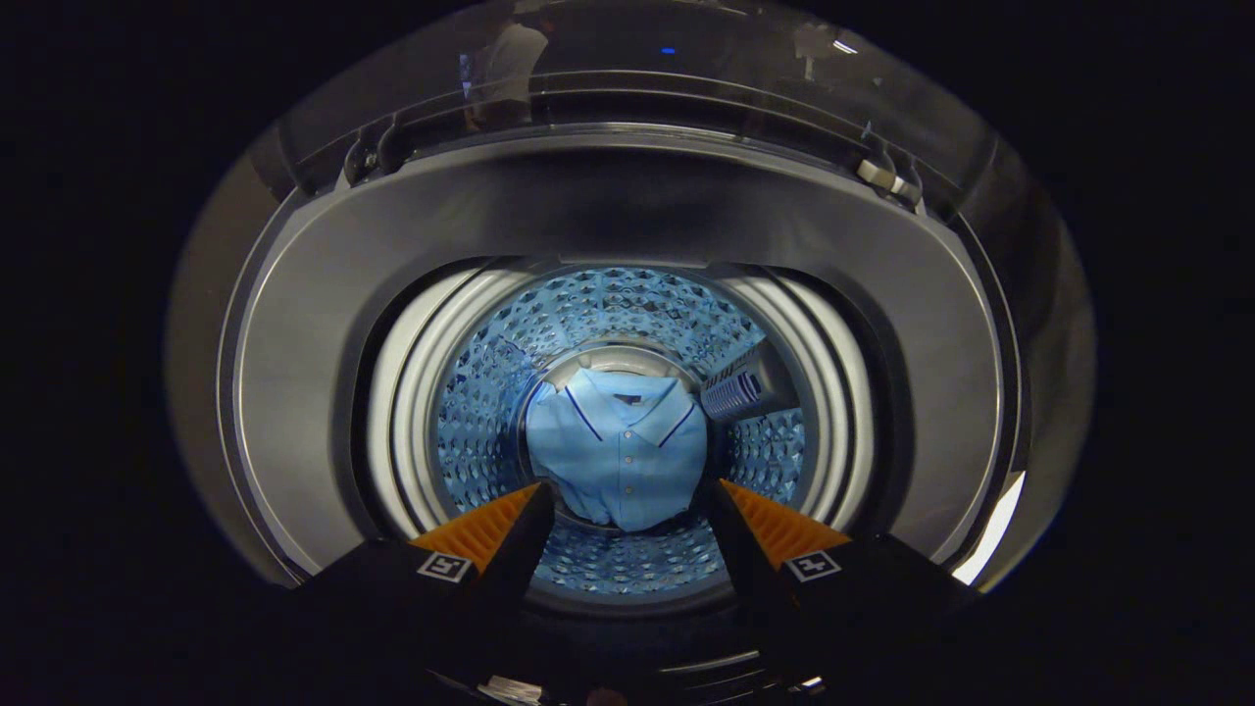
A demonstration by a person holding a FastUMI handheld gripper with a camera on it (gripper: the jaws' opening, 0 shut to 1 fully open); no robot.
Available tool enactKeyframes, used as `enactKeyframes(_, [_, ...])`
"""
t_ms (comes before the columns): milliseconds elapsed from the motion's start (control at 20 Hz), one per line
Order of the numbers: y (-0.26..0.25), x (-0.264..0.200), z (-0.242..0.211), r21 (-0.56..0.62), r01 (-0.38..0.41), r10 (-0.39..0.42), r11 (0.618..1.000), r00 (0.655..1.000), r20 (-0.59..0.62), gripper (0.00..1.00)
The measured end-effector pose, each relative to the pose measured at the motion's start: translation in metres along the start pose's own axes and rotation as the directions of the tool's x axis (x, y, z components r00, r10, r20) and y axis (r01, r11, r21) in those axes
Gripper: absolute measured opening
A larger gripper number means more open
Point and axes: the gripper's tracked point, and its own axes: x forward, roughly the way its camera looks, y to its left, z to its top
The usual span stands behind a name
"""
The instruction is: Put the clothes into the washing machine and then close the washing machine lid.
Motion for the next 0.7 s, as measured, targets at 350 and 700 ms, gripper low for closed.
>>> enactKeyframes(350, [-0.009, -0.065, 0.047, 0.065, -0.008, -0.004, 0.998, 0.982, 0.186, 0.99])
enactKeyframes(700, [-0.021, -0.154, 0.128, 0.089, 0.011, -0.046, 0.996, 0.917, 0.397, 0.99])
